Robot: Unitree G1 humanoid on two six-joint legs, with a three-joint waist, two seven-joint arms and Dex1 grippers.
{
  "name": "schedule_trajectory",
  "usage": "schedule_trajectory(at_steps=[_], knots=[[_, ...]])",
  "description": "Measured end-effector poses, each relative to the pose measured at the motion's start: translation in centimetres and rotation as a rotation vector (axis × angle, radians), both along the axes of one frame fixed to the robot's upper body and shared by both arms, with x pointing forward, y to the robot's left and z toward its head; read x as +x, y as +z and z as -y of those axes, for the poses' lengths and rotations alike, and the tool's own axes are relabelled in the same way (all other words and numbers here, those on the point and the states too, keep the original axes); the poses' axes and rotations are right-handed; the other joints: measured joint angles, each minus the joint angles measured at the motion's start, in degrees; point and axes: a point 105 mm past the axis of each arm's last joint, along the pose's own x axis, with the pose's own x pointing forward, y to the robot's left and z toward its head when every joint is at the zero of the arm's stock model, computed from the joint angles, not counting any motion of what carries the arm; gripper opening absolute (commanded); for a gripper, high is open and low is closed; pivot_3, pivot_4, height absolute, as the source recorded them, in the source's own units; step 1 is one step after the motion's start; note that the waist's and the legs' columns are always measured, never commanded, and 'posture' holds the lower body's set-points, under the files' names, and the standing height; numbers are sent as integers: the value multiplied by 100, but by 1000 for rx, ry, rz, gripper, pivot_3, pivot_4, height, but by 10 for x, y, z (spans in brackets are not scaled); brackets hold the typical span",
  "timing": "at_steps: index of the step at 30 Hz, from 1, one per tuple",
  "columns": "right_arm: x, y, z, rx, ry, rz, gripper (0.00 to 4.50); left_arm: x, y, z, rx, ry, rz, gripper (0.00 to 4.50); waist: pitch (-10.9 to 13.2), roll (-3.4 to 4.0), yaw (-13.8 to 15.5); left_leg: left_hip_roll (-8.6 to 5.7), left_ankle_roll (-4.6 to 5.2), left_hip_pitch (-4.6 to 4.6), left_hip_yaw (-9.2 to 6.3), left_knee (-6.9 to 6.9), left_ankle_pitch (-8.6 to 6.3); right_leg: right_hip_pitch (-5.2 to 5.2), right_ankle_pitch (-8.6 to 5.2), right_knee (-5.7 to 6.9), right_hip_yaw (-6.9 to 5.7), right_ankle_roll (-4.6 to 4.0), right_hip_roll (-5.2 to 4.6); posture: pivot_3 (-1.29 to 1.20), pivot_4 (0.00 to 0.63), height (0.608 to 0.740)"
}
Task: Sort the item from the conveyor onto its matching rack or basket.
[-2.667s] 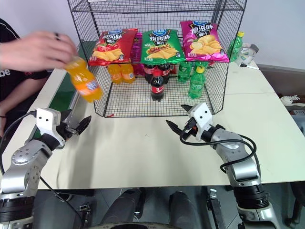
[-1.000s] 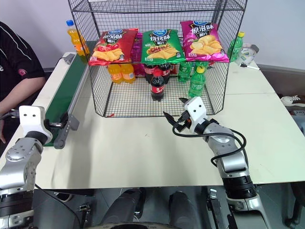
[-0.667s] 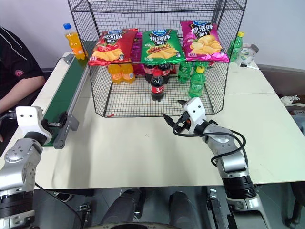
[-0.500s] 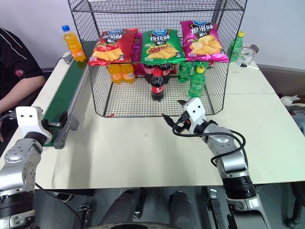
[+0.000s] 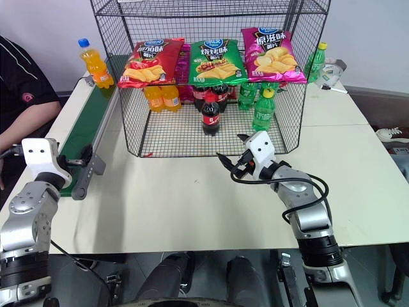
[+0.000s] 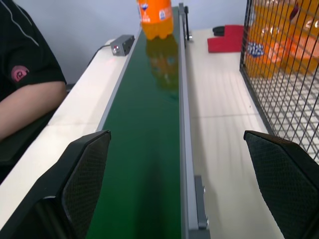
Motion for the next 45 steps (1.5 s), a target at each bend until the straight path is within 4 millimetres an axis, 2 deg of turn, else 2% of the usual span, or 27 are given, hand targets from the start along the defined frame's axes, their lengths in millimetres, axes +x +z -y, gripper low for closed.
schedule_trajectory(at_steps=[8, 22, 39, 45], knots=[[0, 0, -1, 6, 5, 1, 4500, 0, 0, 0, 0, 2, 2, 4462, 0, 0, 0, 0, 0, 0, 0, 0, 0, 0, 0, 0, 0, 0, 0, 0, 150, 740], [-10, -2, -19, 32, 74, -5, 4500, 1, 1, -5, -7, 55, 42, 4462, 0, 0, 1, 0, 0, 0, 0, 1, 0, 0, 1, 1, 0, 1, 0, 0, 150, 740], [-10, -3, -19, 28, 70, -2, 4500, 6, 0, -9, -24, 73, 40, 4462, 0, 0, 0, 0, 0, 0, 0, 1, 0, -1, 1, 1, -2, 2, 1, 0, 150, 740], [-8, 4, -21, 29, 77, 25, 4500, 6, -1, -11, -24, 80, 40, 4462, 0, 0, -1, 0, 0, 0, 0, 1, 0, -1, 1, 2, -2, 2, 1, 0, 150, 740]])
